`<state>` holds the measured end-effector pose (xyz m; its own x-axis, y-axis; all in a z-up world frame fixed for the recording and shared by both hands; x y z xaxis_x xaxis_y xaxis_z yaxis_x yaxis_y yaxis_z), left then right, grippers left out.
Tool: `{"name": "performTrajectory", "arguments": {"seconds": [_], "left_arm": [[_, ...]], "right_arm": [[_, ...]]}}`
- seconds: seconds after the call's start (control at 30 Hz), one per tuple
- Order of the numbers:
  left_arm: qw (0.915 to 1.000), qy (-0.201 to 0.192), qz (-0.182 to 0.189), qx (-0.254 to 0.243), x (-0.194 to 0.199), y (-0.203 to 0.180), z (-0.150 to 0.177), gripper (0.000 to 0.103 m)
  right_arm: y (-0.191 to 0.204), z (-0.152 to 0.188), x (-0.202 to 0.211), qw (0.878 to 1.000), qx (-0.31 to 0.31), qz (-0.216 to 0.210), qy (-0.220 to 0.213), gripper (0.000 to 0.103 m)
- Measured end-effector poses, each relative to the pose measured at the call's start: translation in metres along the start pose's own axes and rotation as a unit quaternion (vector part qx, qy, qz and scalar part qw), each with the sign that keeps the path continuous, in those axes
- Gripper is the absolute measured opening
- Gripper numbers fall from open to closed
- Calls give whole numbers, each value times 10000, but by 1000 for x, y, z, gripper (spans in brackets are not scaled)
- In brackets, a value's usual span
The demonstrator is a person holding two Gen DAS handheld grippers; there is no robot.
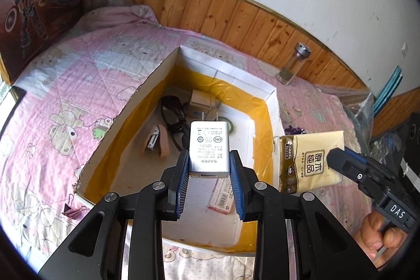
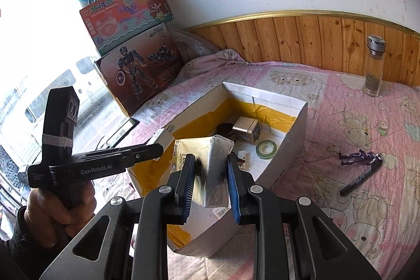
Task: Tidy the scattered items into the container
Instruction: 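Move both held items over the box interior and lower them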
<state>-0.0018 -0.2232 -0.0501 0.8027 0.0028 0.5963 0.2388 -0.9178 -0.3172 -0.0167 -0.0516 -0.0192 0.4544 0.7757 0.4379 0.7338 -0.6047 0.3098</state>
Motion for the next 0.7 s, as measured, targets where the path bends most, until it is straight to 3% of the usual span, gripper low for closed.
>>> {"name": "performTrajectory", "arguments": {"seconds": [0.3, 0.7], "left_arm": [[9993, 46, -194, -326, -6, 8, 5, 30], [9996, 84, -258, -111, -5, 31, 5, 30]], "right_arm": [[11, 9, -22, 9993, 257, 100, 270, 25], [22, 24, -48, 9948, 601, 242, 786, 25]]}}
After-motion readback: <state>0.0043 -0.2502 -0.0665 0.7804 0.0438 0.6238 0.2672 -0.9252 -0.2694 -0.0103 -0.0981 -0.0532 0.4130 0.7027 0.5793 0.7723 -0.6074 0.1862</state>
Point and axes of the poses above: each gripper's, at about its wrist camera, not at the fingertips, and x roughly against the way its jaws point, y to its left, z to its underside, the point moved 9 cm from there along -x, roughly the way its jaws point, and after that the axes turned 11 degrees about -y, right-handed, at the moved point
